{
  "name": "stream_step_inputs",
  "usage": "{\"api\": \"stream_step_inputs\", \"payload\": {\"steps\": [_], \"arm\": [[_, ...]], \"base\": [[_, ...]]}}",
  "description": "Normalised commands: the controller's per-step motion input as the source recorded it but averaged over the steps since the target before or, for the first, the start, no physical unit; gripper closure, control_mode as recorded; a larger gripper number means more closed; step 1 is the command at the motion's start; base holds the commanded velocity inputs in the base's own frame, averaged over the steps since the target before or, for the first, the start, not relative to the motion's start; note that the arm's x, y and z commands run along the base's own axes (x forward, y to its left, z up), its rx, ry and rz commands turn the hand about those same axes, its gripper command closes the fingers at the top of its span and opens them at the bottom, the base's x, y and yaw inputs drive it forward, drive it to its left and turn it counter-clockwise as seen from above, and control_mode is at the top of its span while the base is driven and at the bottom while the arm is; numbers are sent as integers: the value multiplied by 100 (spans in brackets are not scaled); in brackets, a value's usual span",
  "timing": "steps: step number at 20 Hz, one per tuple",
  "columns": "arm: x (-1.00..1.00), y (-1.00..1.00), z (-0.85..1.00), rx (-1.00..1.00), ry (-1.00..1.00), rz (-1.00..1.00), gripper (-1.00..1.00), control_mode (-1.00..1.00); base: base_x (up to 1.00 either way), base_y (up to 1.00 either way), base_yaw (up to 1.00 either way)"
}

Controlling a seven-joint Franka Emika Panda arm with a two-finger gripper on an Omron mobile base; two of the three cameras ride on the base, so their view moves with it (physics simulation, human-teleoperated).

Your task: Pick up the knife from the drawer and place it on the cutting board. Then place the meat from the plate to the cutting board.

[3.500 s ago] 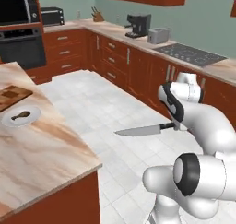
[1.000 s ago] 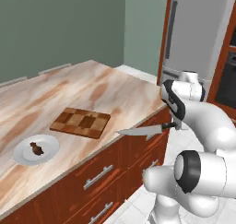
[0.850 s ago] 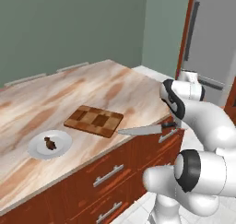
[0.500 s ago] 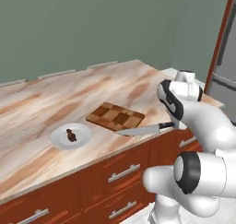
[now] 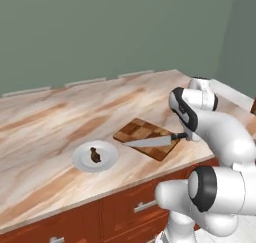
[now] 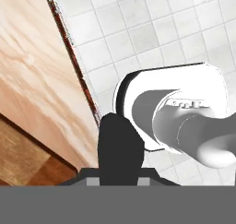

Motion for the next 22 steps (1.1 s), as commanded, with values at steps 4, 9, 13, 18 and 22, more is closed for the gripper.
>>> {"api": "stream_step_inputs", "payload": {"steps": [4,9,13,18,22], "arm": [[0,0,0,0,0,0,100,100],[0,0,0,0,0,0,100,100],[0,0,0,0,0,0,100,100],[0,0,0,0,0,0,100,100],[0,0,0,0,0,0,100,100]], "base": [[40,-26,27],[13,-56,30],[3,-61,37],[27,-8,23],[47,0,13]]}}
